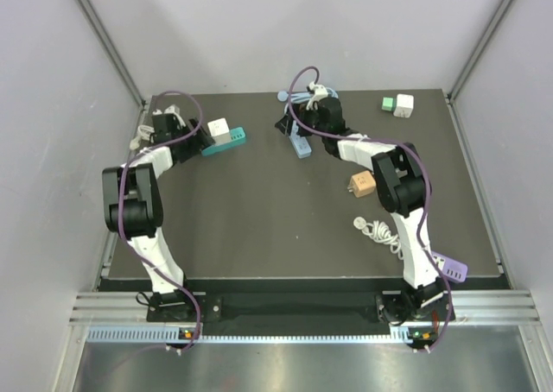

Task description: Pull the plug off the socket

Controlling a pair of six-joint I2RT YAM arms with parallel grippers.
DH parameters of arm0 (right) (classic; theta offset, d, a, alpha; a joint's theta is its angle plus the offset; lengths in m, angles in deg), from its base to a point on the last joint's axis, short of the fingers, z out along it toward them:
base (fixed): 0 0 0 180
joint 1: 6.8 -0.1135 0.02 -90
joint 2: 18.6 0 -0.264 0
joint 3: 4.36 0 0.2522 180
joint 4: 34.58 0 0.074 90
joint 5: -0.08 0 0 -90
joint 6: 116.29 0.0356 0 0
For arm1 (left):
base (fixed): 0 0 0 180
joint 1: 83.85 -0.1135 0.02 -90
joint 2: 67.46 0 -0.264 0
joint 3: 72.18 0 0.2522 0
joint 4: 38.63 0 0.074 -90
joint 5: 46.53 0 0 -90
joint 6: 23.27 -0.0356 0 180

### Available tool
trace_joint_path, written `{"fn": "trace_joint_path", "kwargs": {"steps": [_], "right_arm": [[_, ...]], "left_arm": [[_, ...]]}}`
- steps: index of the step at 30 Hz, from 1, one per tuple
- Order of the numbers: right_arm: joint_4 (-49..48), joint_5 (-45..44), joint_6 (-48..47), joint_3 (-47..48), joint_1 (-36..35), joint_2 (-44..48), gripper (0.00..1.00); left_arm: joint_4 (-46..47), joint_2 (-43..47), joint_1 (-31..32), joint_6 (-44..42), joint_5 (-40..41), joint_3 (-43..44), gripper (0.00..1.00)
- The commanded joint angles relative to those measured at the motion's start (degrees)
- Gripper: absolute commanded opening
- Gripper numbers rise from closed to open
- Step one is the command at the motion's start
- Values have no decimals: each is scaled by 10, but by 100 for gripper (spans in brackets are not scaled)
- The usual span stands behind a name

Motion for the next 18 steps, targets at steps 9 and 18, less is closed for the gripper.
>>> {"fn": "trace_joint_path", "kwargs": {"steps": [9,18], "right_arm": [[-3,11,-2,49,-6,-13,100],[12,10,-3,62,-8,-21,100]], "left_arm": [[-236,-12,43,-5,95,208,85],[-340,-94,174,-13,441,343,87]]}}
